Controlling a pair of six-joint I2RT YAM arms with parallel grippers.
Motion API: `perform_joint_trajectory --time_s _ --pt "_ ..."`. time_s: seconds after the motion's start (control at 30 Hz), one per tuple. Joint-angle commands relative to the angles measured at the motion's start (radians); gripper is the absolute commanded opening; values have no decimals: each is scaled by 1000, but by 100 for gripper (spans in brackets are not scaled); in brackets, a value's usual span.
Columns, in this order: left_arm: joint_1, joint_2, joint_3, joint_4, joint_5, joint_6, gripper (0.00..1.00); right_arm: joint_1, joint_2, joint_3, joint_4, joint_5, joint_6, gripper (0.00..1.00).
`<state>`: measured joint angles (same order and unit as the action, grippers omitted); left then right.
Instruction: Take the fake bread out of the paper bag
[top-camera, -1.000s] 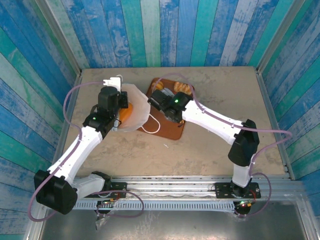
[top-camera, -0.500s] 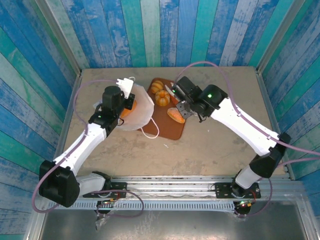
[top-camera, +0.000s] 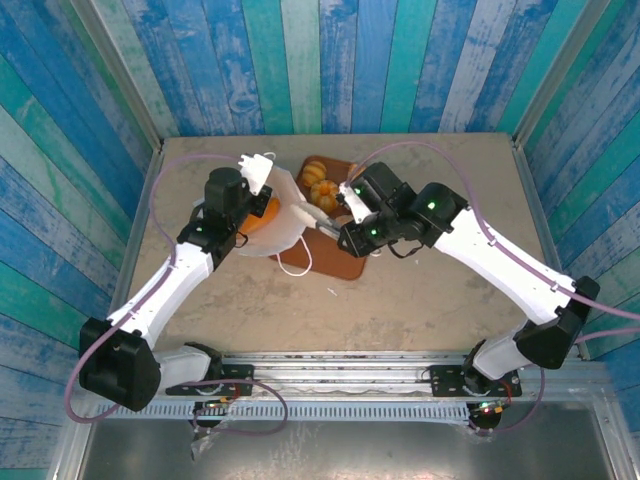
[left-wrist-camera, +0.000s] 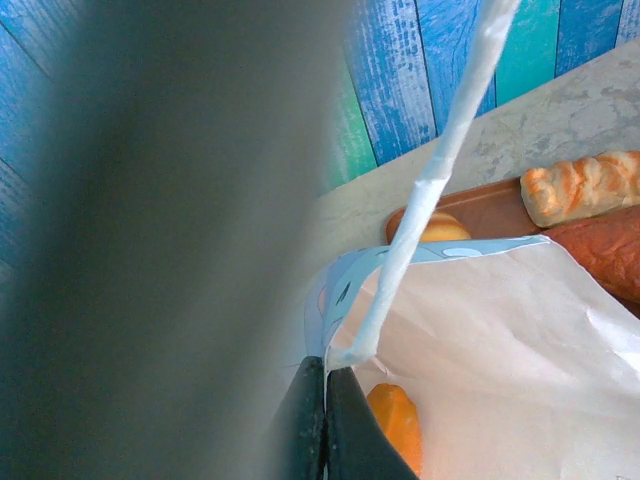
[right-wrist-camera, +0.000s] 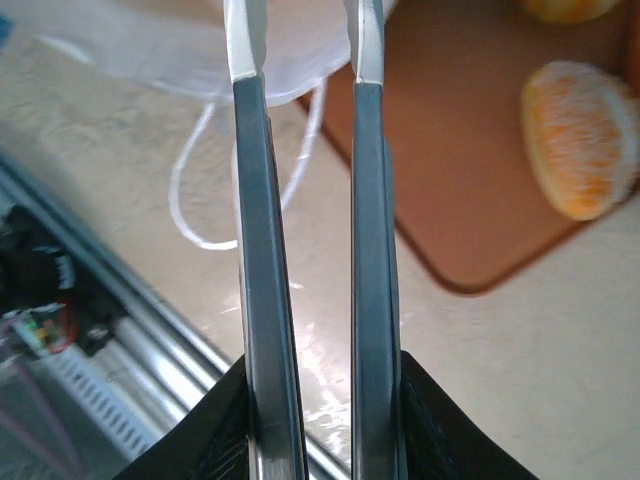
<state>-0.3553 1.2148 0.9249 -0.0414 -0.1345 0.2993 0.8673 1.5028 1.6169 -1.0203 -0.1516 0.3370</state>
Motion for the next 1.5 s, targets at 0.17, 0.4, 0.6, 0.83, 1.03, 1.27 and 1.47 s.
perform_joint_trajectory --time_s 0.17,0.4,0.6,0.83,1.03,1.27,1.47 --pt "-35 -20 -36 63 13 12 1 10 95 -14 104 -211 37 34" --pt "-55 -101 -141 160 33 -19 1 9 224 25 165 -245 59 33" --pt "-56 -155 -218 242 64 -35 1 10 306 55 220 -246 83 35" --pt "-56 -148 -212 241 67 -41 1 10 342 48 303 -289 111 37" --pt "-56 -141 -210 242 58 -49 1 10 372 51 368 -314 148 41" --pt "-56 -141 -209 241 46 -57 1 8 422 75 413 -335 176 42" --pt "-56 -143 -209 242 42 -59 1 8 453 90 454 -363 186 42"
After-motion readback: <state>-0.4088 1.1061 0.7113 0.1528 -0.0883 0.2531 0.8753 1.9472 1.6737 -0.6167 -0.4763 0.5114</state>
